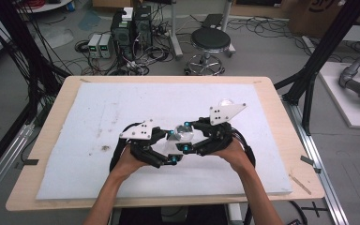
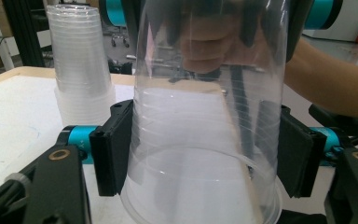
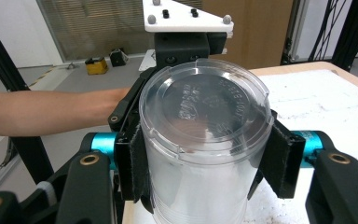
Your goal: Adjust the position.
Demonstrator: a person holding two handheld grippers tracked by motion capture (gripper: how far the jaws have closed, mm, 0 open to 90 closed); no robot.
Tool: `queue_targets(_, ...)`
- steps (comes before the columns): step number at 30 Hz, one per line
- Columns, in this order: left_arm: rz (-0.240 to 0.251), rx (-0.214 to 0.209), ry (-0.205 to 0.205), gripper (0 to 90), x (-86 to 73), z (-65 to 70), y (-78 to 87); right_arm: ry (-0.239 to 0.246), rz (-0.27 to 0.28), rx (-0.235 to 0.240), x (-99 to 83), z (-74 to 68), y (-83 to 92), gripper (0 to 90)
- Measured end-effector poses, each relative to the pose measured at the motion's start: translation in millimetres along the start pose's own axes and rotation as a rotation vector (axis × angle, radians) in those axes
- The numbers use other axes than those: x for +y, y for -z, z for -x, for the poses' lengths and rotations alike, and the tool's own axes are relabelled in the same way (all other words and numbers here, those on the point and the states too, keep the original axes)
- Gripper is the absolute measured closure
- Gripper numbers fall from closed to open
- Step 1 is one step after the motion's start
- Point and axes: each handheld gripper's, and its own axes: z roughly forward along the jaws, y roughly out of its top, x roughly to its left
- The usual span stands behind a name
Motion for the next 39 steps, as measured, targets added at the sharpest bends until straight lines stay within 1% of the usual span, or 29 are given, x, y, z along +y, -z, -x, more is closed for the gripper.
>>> queue_targets(4, -0.007, 0.002, -0.003, 31.3, 0.0, 0.2, 0.3, 0.002, -0.004, 0.000, -0.3, -0.2, -0.9, 39.3)
queue_targets(5, -0.008, 0.003, -0.003, 31.6, -0.1, 0.1, 0.3, 0.019, -0.018, -0.009, -0.5, -1.0, -2.4, 28.5)
queue_targets(6, -0.005, 0.002, -0.001, 31.6, -0.1, 0.1, 0.2, 0.019, -0.018, -0.009, -0.5, -1.0, -2.4, 28.5)
queue_targets(7, -0.003, 0.001, -0.001, 31.9, -0.1, 0.1, 0.2, 0.025, -0.024, -0.017, -0.5, -1.4, -3.6, 24.5)
queue_targets(8, -0.003, 0.002, -0.002, 32.0, -0.1, 0.1, 0.2, 0.019, -0.024, -0.021, -0.7, -2.0, -4.8, 19.4)
queue_targets(9, -0.005, 0.002, -0.003, 32.1, -0.1, 0.1, 0.2, 0.020, -0.025, -0.028, -0.7, -1.7, -5.4, 17.2)
queue_targets(10, -0.007, 0.002, -0.003, 32.1, -0.1, 0.2, 0.3, 0.015, -0.024, -0.029, -0.5, -1.5, -5.5, 17.2)
queue_targets(14, -0.022, 0.009, -0.005, 32.1, 0.9, 1.4, 3.2, 0.020, -0.027, -0.038, -0.2, -1.3, -2.6, 17.2)
queue_targets(15, -0.056, 0.018, -0.011, 32.2, 4.1, 2.3, 7.1, 0.021, -0.038, -0.047, 0.0, -1.9, 1.1, 17.2)
queue_targets(16, -0.056, 0.018, -0.011, 32.1, 4.1, 2.3, 7.1, 0.021, -0.038, -0.047, 0.0, -1.9, 1.1, 17.2)
queue_targets(17, -0.078, 0.028, -0.015, 32.1, 6.4, 2.4, 9.4, 0.022, -0.042, -0.051, 0.4, -2.2, 3.0, 17.1)
queue_targets(18, -0.102, 0.035, -0.016, 32.1, 9.1, 2.4, 11.8, 0.022, -0.050, -0.048, 0.7, -2.4, 4.9, 17.2)
queue_targets(19, -0.127, 0.038, -0.015, 32.2, 12.2, 2.2, 14.4, 0.032, -0.078, -0.063, 1.0, -3.5, 7.4, 17.2)
queue_targets(20, -0.161, 0.038, -0.018, 32.2, 15.6, 1.5, 16.6, 0.032, -0.078, -0.063, 1.0, -3.5, 7.4, 17.2)
queue_targets(21, -0.197, 0.039, -0.020, 32.3, 18.9, 1.1, 18.1, 0.041, -0.114, -0.059, 1.1, -4.5, 8.1, 17.2)
queue_targets(22, -0.244, 0.040, -0.027, 32.3, 22.4, 0.2, 19.2, 0.041, -0.114, -0.059, 1.1, -4.5, 8.1, 17.2)
queue_targets(24, -0.346, 0.034, -0.038, 32.2, 28.7, -0.6, 19.4, 0.048, -0.161, -0.067, 2.1, -5.0, 7.9, 17.2)
queue_targets(25, -0.411, 0.028, -0.035, 32.2, 32.2, -0.8, 18.7, 0.051, -0.186, -0.067, 2.9, -5.0, 7.4, 17.2)
queue_targets(26, -0.448, 0.025, -0.030, 32.3, 34.1, -1.1, 18.0, 0.056, -0.220, -0.070, 4.1, -4.9, 6.7, 17.2)
queue_targets(27, -0.497, 0.026, -0.023, 32.3, 36.1, -1.2, 17.1, 0.061, -0.270, -0.069, 6.1, -4.7, 5.1, 17.2)
queue_targets(28, -0.539, 0.027, -0.024, 32.3, 38.0, -1.4, 16.2, 0.061, -0.270, -0.069, 6.1, -4.7, 5.1, 17.2)
queue_targets(29, -0.578, 0.025, -0.025, 32.3, 39.7, -1.9, 15.7, 0.060, -0.302, -0.072, 7.3, -4.8, 4.1, 17.2)
queue_targets(30, -0.609, 0.029, -0.017, 32.3, 41.1, -2.3, 15.5, 0.066, -0.333, -0.071, 8.3, -4.1, 2.5, 17.2)
queue_targets(32, -0.681, 0.036, -0.019, 32.3, 44.7, -3.8, 15.5, 0.070, -0.397, -0.074, 10.2, -3.7, -0.7, 17.2)
queue_targets(33, -0.708, 0.044, -0.019, 32.4, 46.2, -4.0, 15.8, 0.073, -0.427, -0.078, 11.1, -3.5, -2.1, 17.2)
queue_targets(34, -0.722, 0.049, -0.019, 32.5, 47.4, -4.4, 16.2, 0.077, -0.455, -0.080, 12.2, -3.0, -3.6, 17.2)
queue_targets(37, -0.785, 0.054, -0.003, 32.6, 52.0, -5.7, 18.1, 0.075, -0.497, -0.080, 14.1, -1.8, -6.8, 17.2)
queue_targets(38, -0.819, 0.057, -0.009, 32.7, 53.7, -6.2, 18.3, 0.074, -0.512, -0.077, 14.4, -1.5, -8.3, 17.2)
queue_targets(39, -0.854, 0.068, -0.005, 32.7, 54.6, -6.2, 18.2, 0.075, -0.528, -0.075, 14.7, -0.8, -9.9, 17.3)
